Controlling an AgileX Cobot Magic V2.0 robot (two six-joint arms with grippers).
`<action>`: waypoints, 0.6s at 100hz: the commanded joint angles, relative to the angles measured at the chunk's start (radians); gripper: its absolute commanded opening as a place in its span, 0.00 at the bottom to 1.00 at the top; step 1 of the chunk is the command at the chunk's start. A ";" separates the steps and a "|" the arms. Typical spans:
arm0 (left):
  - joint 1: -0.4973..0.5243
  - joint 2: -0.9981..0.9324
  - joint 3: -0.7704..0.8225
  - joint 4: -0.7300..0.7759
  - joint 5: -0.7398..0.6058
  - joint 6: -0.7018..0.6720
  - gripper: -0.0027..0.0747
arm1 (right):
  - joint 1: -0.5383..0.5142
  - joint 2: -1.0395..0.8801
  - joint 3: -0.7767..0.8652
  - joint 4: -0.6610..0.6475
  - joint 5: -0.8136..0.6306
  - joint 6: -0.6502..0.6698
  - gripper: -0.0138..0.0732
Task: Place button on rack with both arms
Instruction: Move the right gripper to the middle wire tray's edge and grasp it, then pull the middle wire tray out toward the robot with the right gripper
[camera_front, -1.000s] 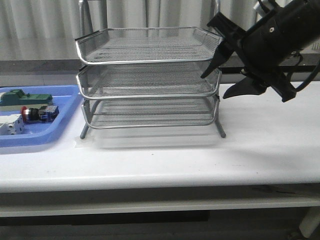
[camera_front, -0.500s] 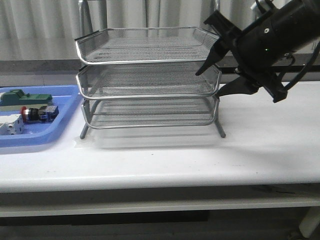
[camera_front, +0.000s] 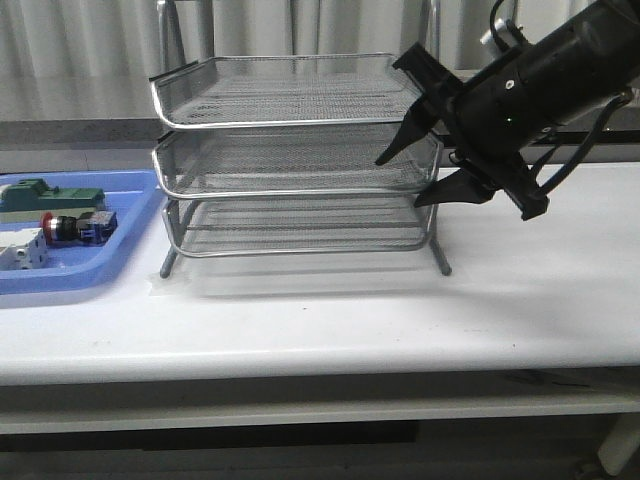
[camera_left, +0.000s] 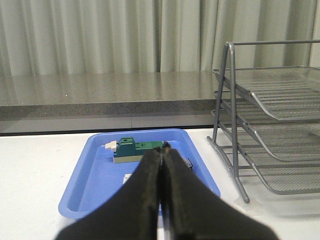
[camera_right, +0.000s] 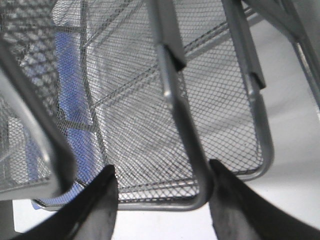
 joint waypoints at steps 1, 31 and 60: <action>0.003 -0.032 0.056 0.001 -0.082 -0.010 0.01 | -0.002 -0.032 -0.030 0.035 0.033 -0.020 0.59; 0.003 -0.032 0.056 0.001 -0.082 -0.010 0.01 | -0.002 -0.022 -0.030 0.034 0.045 -0.020 0.38; 0.003 -0.032 0.056 0.001 -0.082 -0.010 0.01 | -0.002 -0.022 -0.030 0.012 0.075 -0.021 0.32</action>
